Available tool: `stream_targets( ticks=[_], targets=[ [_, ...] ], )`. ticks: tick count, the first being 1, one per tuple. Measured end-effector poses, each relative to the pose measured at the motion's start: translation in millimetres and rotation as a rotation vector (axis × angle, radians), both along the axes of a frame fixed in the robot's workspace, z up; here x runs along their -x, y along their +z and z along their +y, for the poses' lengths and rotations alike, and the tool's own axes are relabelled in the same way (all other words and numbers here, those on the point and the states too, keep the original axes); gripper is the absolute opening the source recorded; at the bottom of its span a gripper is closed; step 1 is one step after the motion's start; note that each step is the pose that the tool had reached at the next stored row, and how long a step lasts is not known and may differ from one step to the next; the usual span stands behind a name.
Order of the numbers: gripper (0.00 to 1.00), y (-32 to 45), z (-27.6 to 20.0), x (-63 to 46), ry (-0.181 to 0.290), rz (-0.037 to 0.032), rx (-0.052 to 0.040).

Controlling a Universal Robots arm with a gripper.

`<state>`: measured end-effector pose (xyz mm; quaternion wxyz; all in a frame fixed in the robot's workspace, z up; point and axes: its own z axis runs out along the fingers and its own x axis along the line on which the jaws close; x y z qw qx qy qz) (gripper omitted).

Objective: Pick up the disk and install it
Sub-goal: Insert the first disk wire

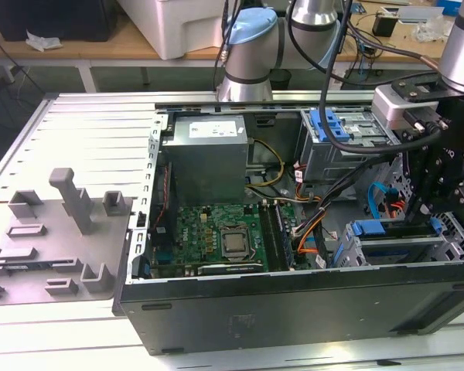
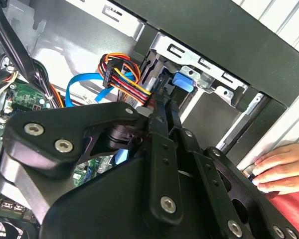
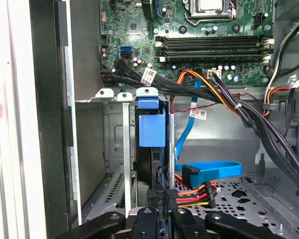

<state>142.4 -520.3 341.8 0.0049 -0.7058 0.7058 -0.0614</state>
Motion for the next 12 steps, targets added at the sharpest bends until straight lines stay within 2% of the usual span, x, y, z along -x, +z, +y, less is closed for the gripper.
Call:
stream_targets(
  ticks=[12],
  targets=[
    [0.17, -1.0, 0.0, 0.0, 0.000, 0.0001, 0.0025]
  ],
)
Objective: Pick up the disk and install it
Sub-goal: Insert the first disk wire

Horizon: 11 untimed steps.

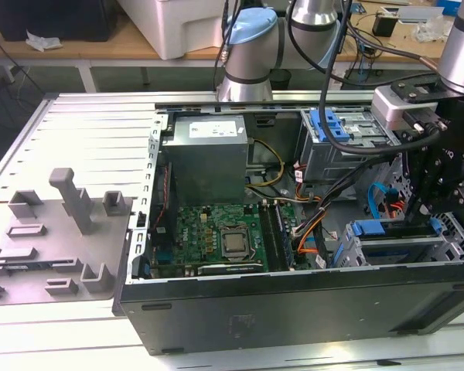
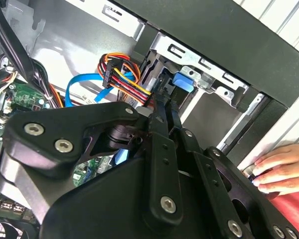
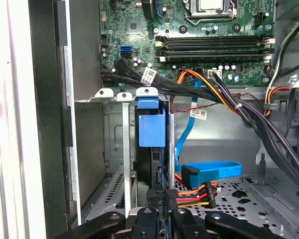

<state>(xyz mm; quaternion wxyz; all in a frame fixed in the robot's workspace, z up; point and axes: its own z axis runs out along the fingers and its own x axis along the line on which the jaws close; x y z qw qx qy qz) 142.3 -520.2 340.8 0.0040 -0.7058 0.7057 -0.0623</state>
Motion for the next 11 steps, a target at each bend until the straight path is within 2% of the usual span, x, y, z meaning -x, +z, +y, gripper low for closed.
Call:
stream_targets(
  ticks=[7, 11],
  targets=[
    [0.17, 1.3, 0.3, 0.0, 0.000, 0.0000, 0.0071],
    [0.17, 1.3, 1.8, 0.0, 0.000, 0.0000, 0.0081]
  ],
)
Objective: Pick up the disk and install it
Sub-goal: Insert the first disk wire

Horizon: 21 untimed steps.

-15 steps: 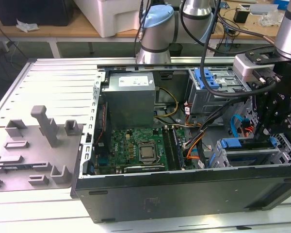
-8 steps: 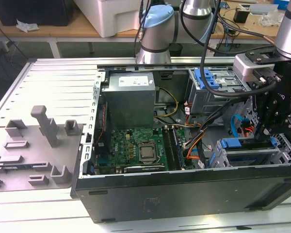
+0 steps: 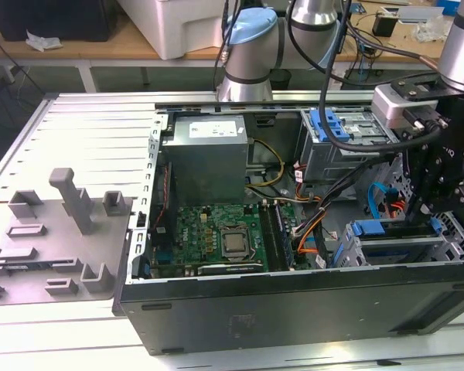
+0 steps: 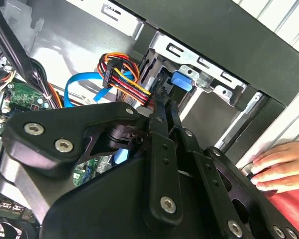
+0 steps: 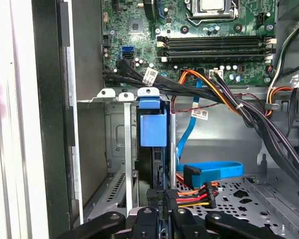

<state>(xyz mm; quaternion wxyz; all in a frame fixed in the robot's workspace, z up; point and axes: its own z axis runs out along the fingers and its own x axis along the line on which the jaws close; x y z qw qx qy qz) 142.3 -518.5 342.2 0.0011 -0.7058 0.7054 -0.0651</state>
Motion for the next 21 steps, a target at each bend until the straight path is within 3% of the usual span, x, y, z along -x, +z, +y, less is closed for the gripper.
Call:
stream_targets(
  ticks=[21],
  targets=[
    [0.17, -2.5, 1.4, -0.6, 0.000, 0.0000, 0.0013]
  ],
)
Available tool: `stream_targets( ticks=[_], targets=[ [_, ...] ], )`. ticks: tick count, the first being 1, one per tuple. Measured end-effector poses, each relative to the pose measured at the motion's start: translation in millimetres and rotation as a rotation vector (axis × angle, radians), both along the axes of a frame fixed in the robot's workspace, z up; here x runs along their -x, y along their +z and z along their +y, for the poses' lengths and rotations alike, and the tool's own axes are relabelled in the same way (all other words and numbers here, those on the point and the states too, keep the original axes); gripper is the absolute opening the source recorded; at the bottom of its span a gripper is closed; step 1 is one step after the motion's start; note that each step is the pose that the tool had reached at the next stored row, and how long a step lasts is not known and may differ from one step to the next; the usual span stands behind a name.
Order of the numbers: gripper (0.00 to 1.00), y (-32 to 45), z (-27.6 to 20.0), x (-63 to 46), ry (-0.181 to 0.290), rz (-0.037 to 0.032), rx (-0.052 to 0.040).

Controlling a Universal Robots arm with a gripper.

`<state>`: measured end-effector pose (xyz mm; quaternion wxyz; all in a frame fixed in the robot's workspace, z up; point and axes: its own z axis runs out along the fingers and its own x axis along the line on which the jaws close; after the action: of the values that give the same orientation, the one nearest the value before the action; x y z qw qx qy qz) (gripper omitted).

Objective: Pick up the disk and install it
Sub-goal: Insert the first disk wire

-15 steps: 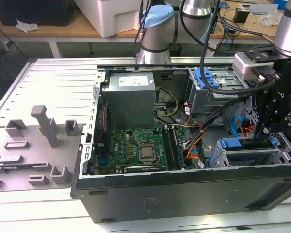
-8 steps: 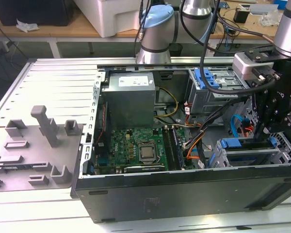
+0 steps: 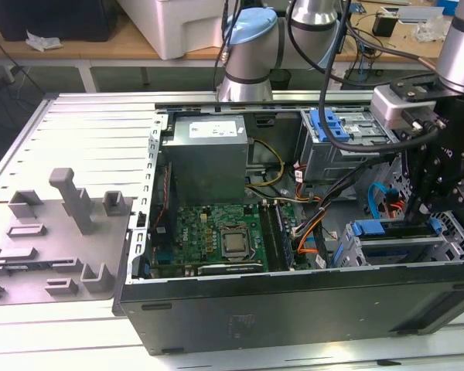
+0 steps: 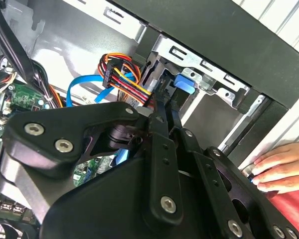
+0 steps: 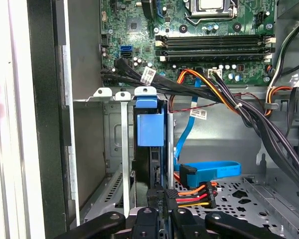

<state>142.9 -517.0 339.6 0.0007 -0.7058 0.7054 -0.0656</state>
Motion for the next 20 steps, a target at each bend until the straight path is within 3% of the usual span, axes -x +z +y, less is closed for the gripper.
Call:
stream_targets(
  ticks=[20],
  targets=[
    [0.17, -5.1, 0.0, 0.0, 0.000, -0.0001, 0.0000]
  ],
)
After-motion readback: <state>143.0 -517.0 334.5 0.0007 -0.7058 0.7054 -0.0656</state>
